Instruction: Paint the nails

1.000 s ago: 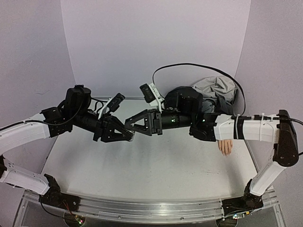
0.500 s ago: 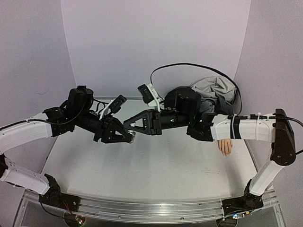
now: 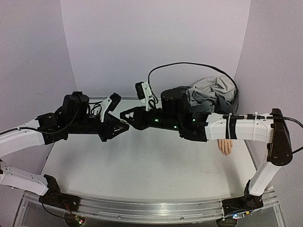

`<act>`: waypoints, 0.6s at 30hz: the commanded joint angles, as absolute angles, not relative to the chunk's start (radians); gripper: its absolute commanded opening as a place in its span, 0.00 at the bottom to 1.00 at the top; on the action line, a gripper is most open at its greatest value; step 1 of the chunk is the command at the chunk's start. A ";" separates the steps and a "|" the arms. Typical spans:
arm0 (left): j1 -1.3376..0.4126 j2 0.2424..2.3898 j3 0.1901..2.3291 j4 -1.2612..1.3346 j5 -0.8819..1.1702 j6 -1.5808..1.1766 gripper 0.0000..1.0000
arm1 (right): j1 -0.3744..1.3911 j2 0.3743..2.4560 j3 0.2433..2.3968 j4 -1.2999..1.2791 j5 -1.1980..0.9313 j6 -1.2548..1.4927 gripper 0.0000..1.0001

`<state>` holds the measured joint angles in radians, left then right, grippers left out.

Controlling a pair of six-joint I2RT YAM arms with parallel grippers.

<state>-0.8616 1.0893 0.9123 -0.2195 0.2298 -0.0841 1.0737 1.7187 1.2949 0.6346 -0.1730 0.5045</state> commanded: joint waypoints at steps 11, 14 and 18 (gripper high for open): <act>-0.813 0.999 0.878 -0.224 0.019 -0.110 0.84 | 1.121 1.639 1.160 0.582 0.293 0.353 0.00; -0.813 0.940 0.854 -0.224 -0.067 -0.113 0.85 | 1.118 1.653 1.053 0.642 0.304 0.327 0.00; -0.811 0.870 0.824 -0.222 -0.141 -0.117 0.85 | 1.137 1.642 0.822 0.880 0.266 0.299 0.00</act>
